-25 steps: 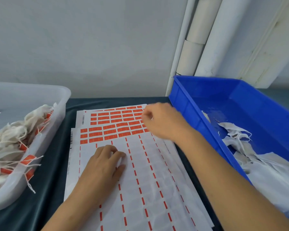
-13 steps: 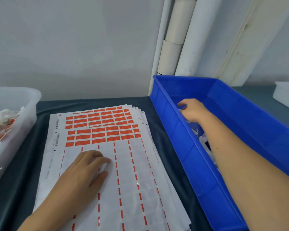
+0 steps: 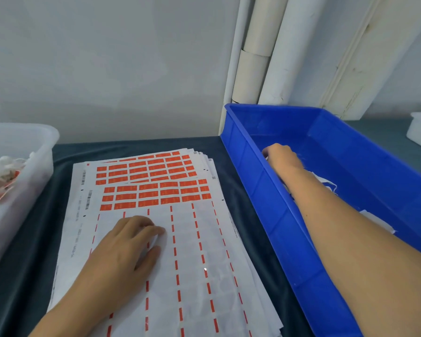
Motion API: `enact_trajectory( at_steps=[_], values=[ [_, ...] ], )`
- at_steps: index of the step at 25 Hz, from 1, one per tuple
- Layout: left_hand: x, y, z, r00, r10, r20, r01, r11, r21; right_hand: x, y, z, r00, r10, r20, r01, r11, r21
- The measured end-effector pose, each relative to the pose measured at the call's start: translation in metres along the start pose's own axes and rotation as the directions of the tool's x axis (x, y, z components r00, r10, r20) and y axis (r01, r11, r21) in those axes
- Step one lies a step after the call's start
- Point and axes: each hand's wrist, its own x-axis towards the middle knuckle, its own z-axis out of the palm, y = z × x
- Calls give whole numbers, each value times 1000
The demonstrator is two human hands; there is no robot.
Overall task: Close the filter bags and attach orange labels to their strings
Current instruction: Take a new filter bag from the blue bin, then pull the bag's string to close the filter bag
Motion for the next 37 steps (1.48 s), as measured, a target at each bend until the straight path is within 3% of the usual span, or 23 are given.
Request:
enact_trajectory(
  at_steps=[3, 5, 7, 10, 13, 20, 23, 31, 37],
  values=[
    [-1, 0, 2, 1000, 4, -13, -4, 1000, -4, -5, 3, -1, 994, -46, 95, 38, 996, 79],
    [-1, 0, 1, 1000, 1, -17, -1, 1000, -16, -10, 3, -2, 979, -21, 203, -32, 967, 253],
    [-2, 0, 2, 1000, 4, -20, -5, 1000, -14, -12, 3, -2, 974, -17, 225, -50, 956, 288],
    [-2, 0, 1, 1000, 8, -19, -9, 1000, -12, -13, 2, 1, 986, -72, 154, 36, 974, 225],
    [-2, -1, 2, 1000, 8, -18, -8, 1000, -10, -14, 5, 0, 991, -96, 96, 65, 955, 289],
    [-2, -1, 1, 1000, 7, -24, -8, 1000, -9, -12, 9, 0, 996, 81, -28, -62, 901, 429],
    [-2, 0, 2, 999, 10, -33, -11, 1000, -10, -8, 8, -4, 980, 127, -151, -55, 910, 411],
    [-4, -2, 3, 999, 0, -44, 0, 1000, -3, -6, -7, -29, 900, 15, -435, 128, 946, 298],
    [-4, -6, -6, 990, -115, -81, 117, 993, 16, -26, -63, -75, 787, -163, -595, 444, 819, 363]
  ],
)
